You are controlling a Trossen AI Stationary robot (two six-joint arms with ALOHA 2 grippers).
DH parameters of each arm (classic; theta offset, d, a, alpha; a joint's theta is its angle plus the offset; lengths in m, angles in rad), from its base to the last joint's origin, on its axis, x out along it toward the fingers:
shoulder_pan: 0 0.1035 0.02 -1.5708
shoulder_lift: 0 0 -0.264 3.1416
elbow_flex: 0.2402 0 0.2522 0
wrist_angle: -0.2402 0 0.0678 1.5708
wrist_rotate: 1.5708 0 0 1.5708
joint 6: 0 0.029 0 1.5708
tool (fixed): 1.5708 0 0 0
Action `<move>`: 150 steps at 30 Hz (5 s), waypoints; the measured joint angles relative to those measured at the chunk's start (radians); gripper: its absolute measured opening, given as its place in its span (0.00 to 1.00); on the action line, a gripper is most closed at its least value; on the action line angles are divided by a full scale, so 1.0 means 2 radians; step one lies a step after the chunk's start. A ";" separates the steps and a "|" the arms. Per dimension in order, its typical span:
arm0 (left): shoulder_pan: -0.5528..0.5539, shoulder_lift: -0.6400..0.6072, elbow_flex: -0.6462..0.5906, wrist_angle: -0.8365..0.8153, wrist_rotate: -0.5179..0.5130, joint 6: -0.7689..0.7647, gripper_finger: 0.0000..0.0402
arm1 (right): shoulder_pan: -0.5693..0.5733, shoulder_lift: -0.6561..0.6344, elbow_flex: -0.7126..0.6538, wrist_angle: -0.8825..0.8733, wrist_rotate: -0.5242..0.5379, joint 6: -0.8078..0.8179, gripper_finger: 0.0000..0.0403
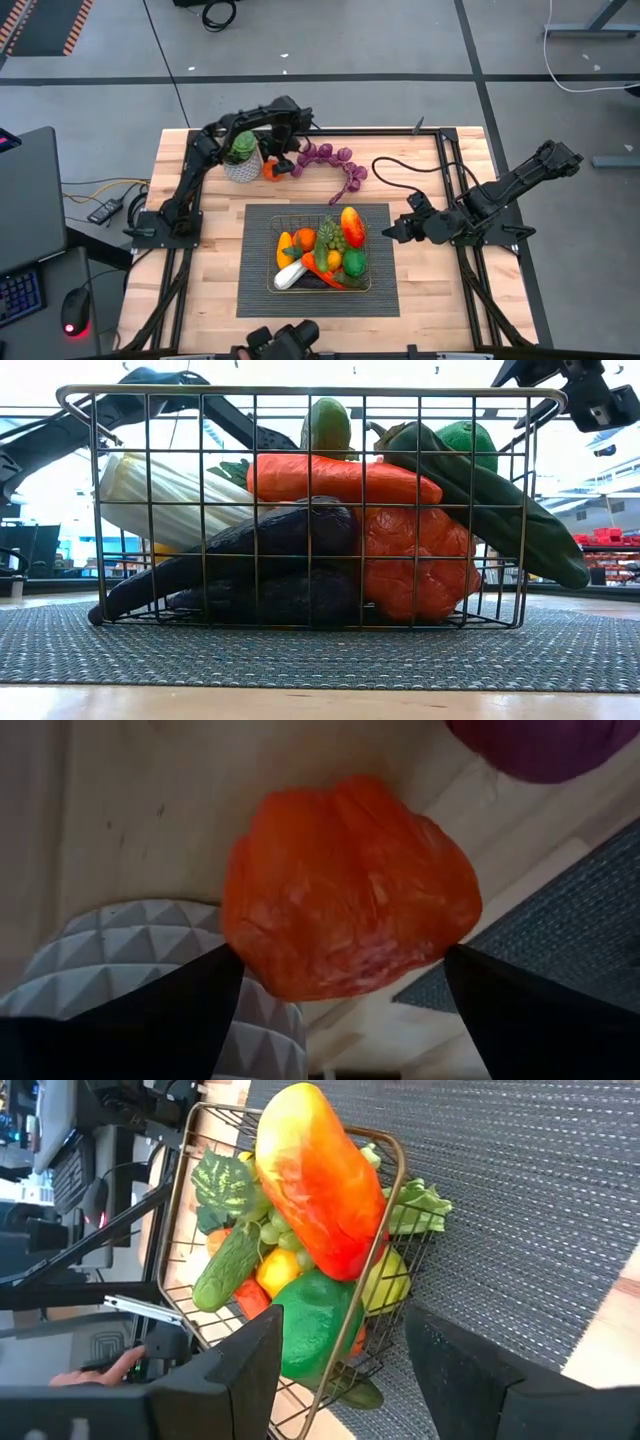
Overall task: Build produce basket
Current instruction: Put the orange pumpkin into the gold wire basket
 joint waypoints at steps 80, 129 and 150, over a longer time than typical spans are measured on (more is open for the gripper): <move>-0.151 -0.123 0.001 0.085 -0.073 -0.054 0.64 | 0.000 -0.046 0.000 -0.074 -0.015 -0.080 0.54; -0.092 -0.121 -0.098 0.097 -0.128 0.072 0.99 | -0.001 -0.046 0.000 -0.092 -0.012 -0.092 0.54; -0.044 -0.118 -0.107 0.172 -0.029 0.138 0.99 | -0.001 -0.046 0.000 -0.093 -0.011 -0.062 0.54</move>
